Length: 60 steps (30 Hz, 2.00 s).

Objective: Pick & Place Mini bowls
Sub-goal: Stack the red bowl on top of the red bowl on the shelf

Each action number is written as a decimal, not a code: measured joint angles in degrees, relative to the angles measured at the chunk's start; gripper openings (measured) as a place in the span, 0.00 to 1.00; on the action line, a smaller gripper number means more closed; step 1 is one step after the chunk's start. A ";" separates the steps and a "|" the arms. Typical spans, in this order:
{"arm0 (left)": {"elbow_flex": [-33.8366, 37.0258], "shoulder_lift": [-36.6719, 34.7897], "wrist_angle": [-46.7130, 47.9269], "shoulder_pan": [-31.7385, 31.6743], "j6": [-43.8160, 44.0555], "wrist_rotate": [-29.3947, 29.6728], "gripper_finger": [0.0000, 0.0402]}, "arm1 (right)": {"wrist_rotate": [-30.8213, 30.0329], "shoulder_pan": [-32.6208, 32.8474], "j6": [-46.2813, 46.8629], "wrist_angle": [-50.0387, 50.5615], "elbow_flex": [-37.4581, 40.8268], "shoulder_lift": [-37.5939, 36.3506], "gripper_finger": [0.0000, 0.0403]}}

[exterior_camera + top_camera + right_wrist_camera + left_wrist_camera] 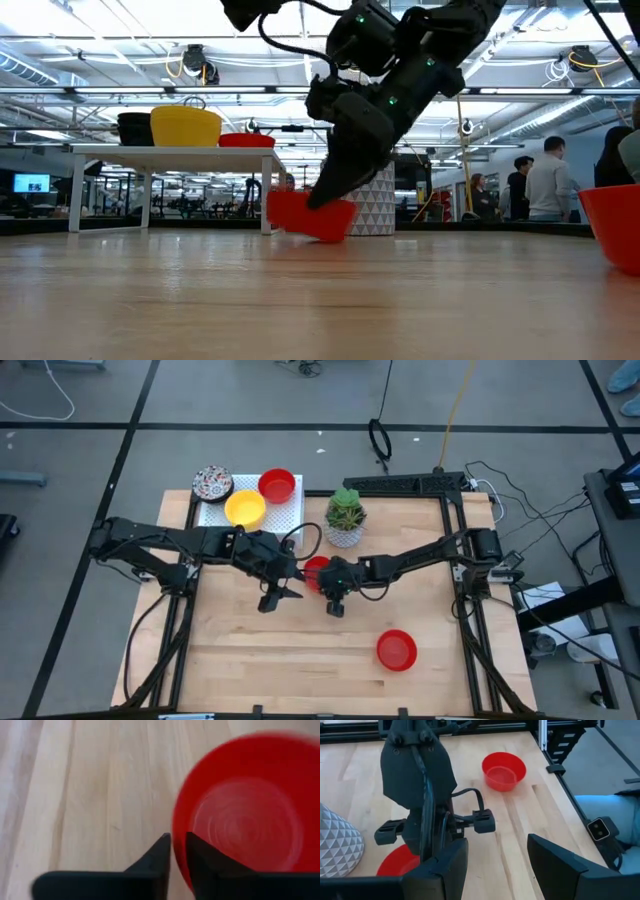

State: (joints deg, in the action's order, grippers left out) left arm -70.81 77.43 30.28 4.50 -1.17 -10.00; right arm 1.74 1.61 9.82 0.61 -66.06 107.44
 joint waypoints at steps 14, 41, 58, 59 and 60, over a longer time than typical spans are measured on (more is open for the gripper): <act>0.00 0.00 4.15 0.03 -0.02 0.00 0.52 | -0.05 1.76 0.01 10.35 0.04 -12.25 0.45; 0.04 24.41 2.33 0.36 -15.34 8.92 0.52 | -0.17 32.02 33.36 33.03 0.04 -29.82 0.40; 0.04 32.07 -1.11 0.52 -15.49 17.51 0.43 | -0.37 36.02 37.66 34.45 0.06 -29.77 0.40; 0.04 31.90 -0.47 0.56 -15.35 17.24 0.38 | -0.37 36.02 37.65 34.43 0.06 -29.77 0.40; 0.04 31.75 -0.04 0.57 -15.09 16.86 0.33 | -0.39 36.02 37.63 34.49 0.06 -29.77 0.40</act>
State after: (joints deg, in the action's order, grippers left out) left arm -70.76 109.17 30.24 5.07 -16.26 6.86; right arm 1.34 37.63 47.45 35.09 -66.00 77.67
